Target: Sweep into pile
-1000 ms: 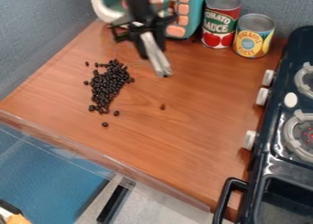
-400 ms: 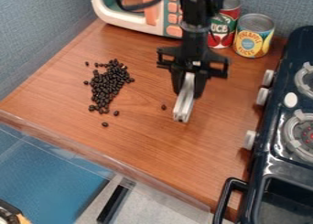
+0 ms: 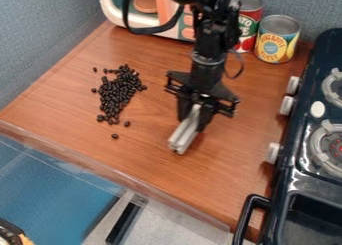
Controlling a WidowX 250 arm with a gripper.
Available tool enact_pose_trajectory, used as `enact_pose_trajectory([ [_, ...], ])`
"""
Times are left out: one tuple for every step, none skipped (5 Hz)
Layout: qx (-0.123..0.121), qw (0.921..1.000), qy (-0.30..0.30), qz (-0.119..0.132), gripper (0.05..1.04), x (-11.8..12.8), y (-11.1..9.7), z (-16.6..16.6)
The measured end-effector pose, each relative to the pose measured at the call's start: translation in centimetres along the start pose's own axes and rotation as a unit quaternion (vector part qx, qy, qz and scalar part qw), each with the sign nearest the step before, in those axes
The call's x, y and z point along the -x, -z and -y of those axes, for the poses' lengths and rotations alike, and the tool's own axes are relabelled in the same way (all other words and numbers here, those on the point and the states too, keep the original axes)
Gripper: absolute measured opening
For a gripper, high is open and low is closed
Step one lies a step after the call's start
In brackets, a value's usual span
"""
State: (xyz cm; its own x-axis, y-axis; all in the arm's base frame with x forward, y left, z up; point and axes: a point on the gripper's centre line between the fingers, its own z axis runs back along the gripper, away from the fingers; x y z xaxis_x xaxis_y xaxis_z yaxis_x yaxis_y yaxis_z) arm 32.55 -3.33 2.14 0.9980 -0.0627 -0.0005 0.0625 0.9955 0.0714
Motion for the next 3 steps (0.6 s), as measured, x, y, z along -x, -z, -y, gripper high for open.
enact_pose_trajectory([
  [0.001,0.9998,-0.018,-0.004,0.372,0.7,0.7,-1.8],
  [-0.004,0.9995,-0.030,0.003,0.372,0.9,0.8,-3.2],
  [-0.006,0.9990,-0.043,0.008,0.372,1.1,0.9,-5.3],
])
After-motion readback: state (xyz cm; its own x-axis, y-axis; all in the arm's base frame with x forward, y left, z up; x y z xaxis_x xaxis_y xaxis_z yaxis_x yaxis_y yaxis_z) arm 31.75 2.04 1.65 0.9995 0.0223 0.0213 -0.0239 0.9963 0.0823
